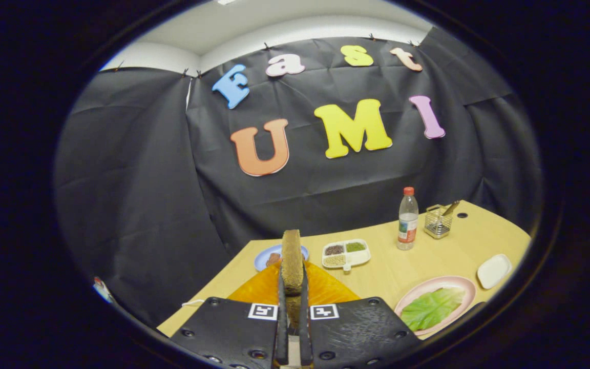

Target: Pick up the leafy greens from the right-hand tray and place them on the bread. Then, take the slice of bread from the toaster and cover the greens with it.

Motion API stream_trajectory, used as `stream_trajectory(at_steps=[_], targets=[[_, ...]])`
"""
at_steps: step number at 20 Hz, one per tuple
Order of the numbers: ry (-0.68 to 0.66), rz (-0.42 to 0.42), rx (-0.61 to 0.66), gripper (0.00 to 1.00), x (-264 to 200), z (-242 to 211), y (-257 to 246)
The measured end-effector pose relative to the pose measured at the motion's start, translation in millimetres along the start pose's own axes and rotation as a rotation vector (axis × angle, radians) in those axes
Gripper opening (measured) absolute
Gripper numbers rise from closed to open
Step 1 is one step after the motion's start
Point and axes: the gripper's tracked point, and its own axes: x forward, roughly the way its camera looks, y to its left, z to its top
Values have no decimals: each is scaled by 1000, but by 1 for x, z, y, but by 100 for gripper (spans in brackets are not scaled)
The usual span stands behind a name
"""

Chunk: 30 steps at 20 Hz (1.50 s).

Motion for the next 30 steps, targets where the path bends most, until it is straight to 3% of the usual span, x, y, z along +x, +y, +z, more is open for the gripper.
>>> stream_trajectory(at_steps=[4,9,17,30], targets=[[-67,-10,0,8,-23,23,-24],[-99,-89,7,8,-43,27,-86],[9,-193,38,8,-38,-39,-183],[106,-142,187,8,-25,-99,-231]])
